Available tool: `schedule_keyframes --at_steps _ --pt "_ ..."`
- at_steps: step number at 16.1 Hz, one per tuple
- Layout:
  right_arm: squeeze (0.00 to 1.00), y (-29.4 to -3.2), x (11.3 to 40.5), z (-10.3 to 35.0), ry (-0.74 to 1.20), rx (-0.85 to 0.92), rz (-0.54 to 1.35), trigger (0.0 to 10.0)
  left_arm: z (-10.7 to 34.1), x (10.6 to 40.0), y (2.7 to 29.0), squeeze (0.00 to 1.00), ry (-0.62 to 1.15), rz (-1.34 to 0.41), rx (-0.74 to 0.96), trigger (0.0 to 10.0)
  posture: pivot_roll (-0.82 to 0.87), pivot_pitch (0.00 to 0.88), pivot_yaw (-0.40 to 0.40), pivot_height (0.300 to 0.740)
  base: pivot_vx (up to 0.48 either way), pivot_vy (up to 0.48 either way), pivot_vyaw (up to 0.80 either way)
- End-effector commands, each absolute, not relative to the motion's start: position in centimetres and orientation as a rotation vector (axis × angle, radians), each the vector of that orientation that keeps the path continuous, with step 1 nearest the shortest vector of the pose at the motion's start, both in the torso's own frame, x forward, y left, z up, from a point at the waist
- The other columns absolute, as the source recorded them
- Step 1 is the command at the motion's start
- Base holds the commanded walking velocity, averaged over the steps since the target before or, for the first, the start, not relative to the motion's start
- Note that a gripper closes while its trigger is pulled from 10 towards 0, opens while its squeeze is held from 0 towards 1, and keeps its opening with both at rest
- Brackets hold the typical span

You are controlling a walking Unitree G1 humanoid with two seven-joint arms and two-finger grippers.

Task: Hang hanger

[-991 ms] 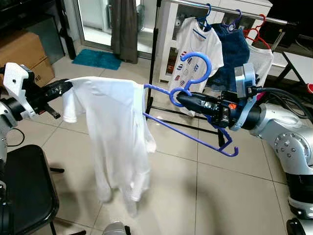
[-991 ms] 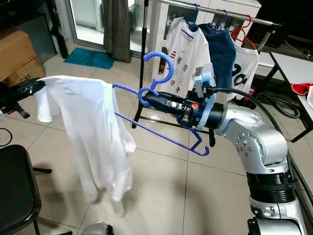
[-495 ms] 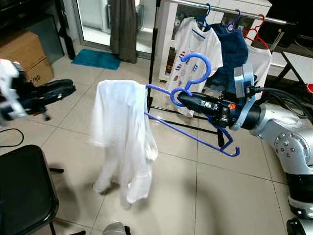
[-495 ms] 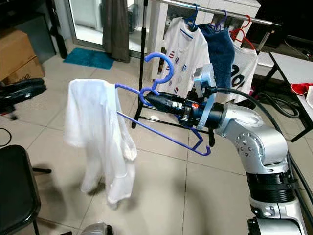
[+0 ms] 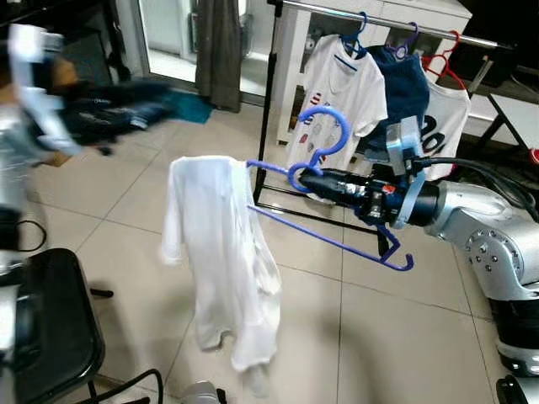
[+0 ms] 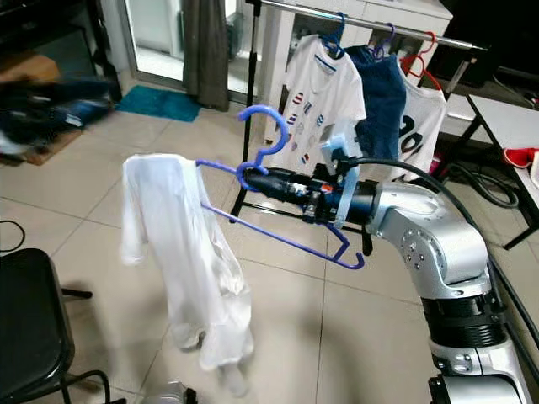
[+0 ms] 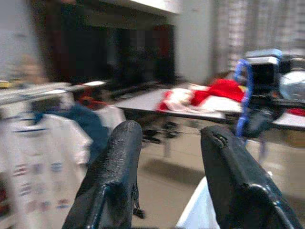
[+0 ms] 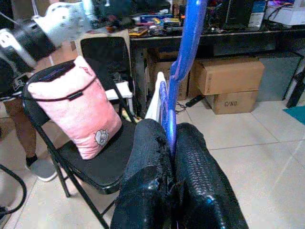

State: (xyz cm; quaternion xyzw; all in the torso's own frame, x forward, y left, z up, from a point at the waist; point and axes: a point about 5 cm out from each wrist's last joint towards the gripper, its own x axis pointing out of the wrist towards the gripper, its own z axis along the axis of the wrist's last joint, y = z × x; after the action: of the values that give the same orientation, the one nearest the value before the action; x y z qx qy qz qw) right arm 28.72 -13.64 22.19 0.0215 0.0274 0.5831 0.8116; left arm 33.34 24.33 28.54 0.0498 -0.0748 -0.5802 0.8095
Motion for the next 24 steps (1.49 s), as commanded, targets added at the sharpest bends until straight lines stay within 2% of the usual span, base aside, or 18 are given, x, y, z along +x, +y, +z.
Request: schedule_keyframes --at_steps 1,2,4,9,10,11,12,16,19,24 --pt "0.00 -13.5 28.4 23.3 0.019 -0.002 1.278 0.0 28.8 33.8 22.4 0.00 -0.105 -1.342 0.174 10.0 -0.04 0.000 -0.055 0.740 0.000 0.000 0.00" --pt "0.00 -13.2 28.0 23.4 0.018 -0.012 1.292 0.0 28.2 34.1 21.0 0.00 -0.039 -1.428 0.192 10.0 -0.05 0.000 -0.033 0.740 0.000 0.000 0.00" --pt "0.00 -13.1 27.7 23.4 0.017 -0.016 1.298 0.0 27.7 34.3 20.5 0.00 0.004 -1.466 0.198 10.0 -0.06 0.000 -0.020 0.740 0.000 0.000 0.00" --pt "0.00 -13.1 26.9 23.5 0.024 -0.018 1.325 0.0 25.6 33.9 20.8 0.00 0.175 -1.498 0.281 10.0 -0.08 0.000 0.004 0.740 0.000 0.000 0.00" --pt "0.00 -13.2 26.8 23.5 0.029 -0.018 1.330 0.0 25.4 33.7 20.8 0.00 0.194 -1.507 0.289 7.8 -0.08 0.000 0.001 0.740 0.000 0.000 0.00" --pt "0.00 -13.2 26.8 23.5 0.032 -0.018 1.333 0.0 25.3 33.5 20.8 0.00 0.200 -1.515 0.294 6.4 -0.08 0.000 -0.004 0.740 0.000 0.000 0.00" --pt "0.00 -13.2 27.0 23.5 0.040 -0.020 1.341 0.0 24.7 33.3 20.9 0.00 0.232 -1.524 0.339 0.0 -0.08 0.000 -0.007 0.740 0.000 0.000 0.00" --pt "0.00 -13.0 27.1 23.7 0.044 -0.028 1.356 0.0 23.6 33.4 21.0 0.00 0.282 -1.529 0.441 0.0 -0.08 0.000 -0.002 0.740 0.000 0.000 0.00" --pt "0.00 -12.7 27.1 23.7 0.039 -0.019 1.366 0.0 23.9 33.7 20.9 0.00 0.219 -1.528 0.402 0.0 -0.07 0.000 -0.004 0.740 0.000 0.000 0.00" --pt "0.00 -12.5 27.1 23.5 0.040 -0.014 1.371 0.0 23.7 33.4 20.7 0.00 0.216 -1.556 0.372 0.0 -0.07 0.000 -0.018 0.740 0.000 0.000 0.00"
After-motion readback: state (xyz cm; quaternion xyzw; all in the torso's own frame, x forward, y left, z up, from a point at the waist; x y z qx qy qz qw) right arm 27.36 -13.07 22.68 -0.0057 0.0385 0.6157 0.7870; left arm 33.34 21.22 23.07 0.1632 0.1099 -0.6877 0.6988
